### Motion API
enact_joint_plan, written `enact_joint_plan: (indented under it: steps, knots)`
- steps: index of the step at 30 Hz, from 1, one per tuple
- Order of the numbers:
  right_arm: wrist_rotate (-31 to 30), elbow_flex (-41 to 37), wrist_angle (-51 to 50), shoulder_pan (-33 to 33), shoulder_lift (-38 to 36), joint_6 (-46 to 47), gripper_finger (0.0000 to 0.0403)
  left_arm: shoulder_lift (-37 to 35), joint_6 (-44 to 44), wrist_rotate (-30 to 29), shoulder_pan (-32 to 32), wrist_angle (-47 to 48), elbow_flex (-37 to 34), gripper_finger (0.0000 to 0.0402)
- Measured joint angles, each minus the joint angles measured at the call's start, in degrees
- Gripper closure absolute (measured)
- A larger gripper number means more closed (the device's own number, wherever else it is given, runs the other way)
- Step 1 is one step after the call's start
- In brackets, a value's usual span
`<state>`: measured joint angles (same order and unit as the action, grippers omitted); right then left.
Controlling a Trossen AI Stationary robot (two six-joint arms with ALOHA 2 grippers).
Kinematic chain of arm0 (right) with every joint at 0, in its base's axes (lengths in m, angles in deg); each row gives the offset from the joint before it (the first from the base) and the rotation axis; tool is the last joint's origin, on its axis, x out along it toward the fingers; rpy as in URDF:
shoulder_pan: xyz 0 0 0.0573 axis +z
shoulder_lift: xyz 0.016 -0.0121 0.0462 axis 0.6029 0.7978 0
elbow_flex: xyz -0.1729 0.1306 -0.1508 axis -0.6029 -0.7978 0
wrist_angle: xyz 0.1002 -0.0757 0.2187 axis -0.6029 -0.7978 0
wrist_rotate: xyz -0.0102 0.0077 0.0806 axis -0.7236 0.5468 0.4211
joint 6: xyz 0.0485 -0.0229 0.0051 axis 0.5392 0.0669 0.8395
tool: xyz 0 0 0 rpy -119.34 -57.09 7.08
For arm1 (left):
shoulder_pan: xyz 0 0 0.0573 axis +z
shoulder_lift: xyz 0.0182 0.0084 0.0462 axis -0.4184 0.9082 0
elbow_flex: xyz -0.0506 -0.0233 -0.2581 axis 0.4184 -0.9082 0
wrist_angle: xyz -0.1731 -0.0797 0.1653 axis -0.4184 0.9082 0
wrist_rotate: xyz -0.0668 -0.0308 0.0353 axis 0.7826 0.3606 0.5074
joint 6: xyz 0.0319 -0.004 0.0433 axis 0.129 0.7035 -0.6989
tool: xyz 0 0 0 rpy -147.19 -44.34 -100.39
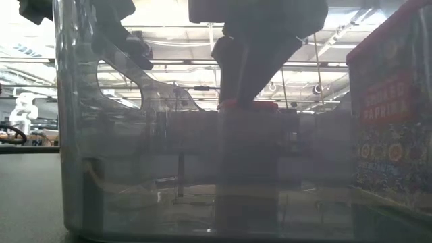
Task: Sort spices by type
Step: Put the red seasoning can into the black bin
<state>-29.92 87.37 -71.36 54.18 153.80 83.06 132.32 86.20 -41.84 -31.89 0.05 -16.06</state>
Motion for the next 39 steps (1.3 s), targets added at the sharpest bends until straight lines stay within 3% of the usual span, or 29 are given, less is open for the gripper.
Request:
enact_joint_plan:
  steps: [14,29,39]
  knots:
    - [0.0,-4.5,1.5,-0.2,0.0,1.1,0.0067,0.0,0.0,0.0,0.0,0.1,0.0,0.0125]
    - [0.3,-3.9,1.0,-0.2,0.0,-1.0,0.0200,0.0,0.0,0.0,0.0,0.2,0.0,0.0125]
    - [0.3,1.7,-0.7,-0.2,0.0,-3.6,0.0175,0.0,-0.1,0.0,0.0,0.2,0.0,0.0125]
